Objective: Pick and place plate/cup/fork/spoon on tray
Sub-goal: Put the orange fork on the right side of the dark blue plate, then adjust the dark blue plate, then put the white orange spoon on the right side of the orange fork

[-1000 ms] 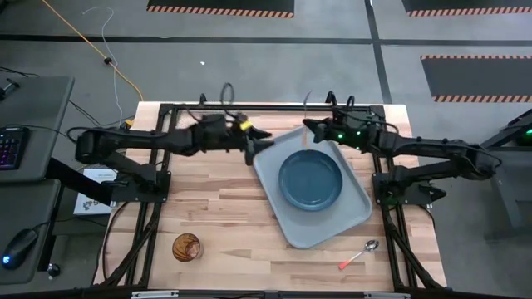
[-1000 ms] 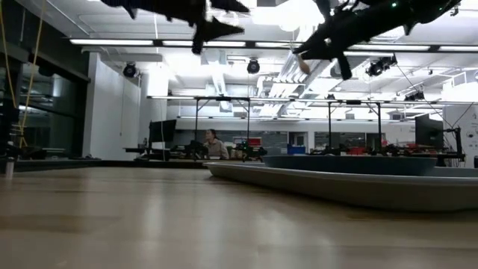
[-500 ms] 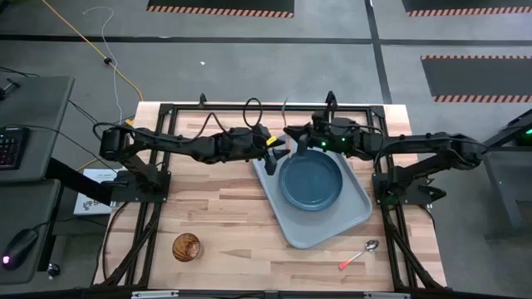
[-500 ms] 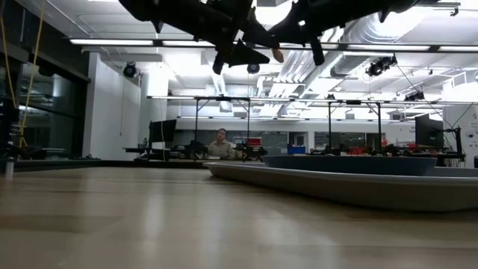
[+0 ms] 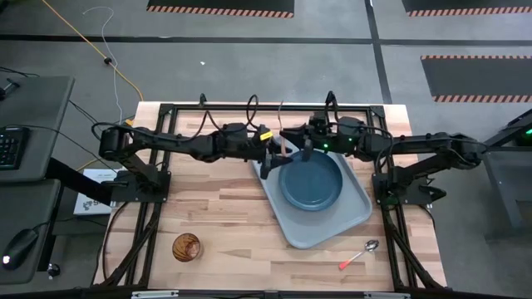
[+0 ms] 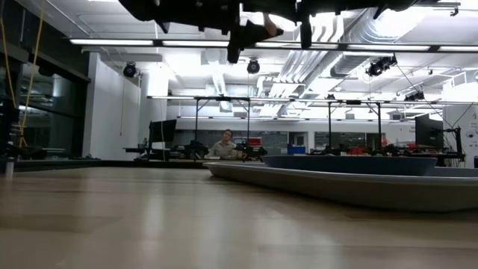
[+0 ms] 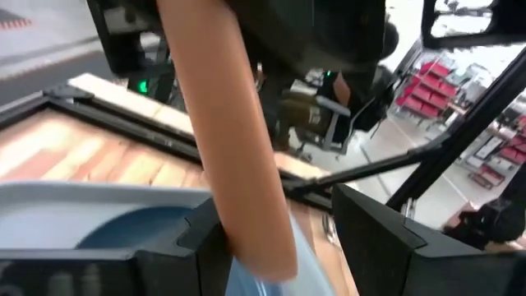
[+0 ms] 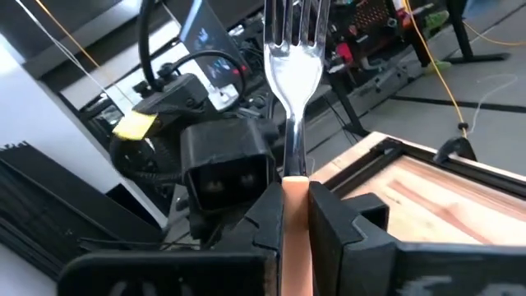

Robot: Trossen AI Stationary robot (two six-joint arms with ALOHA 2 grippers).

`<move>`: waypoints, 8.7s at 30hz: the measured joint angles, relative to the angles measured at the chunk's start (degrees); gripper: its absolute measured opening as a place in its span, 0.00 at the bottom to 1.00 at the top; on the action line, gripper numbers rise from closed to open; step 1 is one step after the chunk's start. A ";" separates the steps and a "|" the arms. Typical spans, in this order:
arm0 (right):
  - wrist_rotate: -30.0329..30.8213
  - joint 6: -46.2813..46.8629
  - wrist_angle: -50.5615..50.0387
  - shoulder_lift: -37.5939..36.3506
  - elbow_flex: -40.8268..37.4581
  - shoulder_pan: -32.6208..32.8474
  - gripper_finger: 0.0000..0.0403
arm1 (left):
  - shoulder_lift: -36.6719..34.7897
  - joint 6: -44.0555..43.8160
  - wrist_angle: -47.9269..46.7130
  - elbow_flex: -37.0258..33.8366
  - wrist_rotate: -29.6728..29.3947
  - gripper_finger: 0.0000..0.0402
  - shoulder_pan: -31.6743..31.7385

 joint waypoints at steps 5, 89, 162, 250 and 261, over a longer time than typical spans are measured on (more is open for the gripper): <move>-0.24 -0.26 2.48 0.00 0.02 0.02 0.04 | -1.17 -0.56 0.88 0.00 -0.04 0.36 0.02; -17.28 -24.48 -17.73 -11.74 -0.02 2.25 0.39 | -2.58 -43.59 -2.23 -0.07 54.70 0.16 3.34; 9.52 73.93 -61.06 -32.87 -32.71 41.65 0.00 | -5.53 -17.87 -0.26 11.15 35.69 0.40 21.29; -15.17 45.79 -76.12 -32.90 -16.88 28.39 0.00 | -5.49 -17.87 1.05 11.10 29.49 0.40 21.33; -12.13 72.45 -72.68 -28.51 -18.49 54.15 0.32 | -5.49 -17.44 1.03 11.10 29.49 0.40 21.33</move>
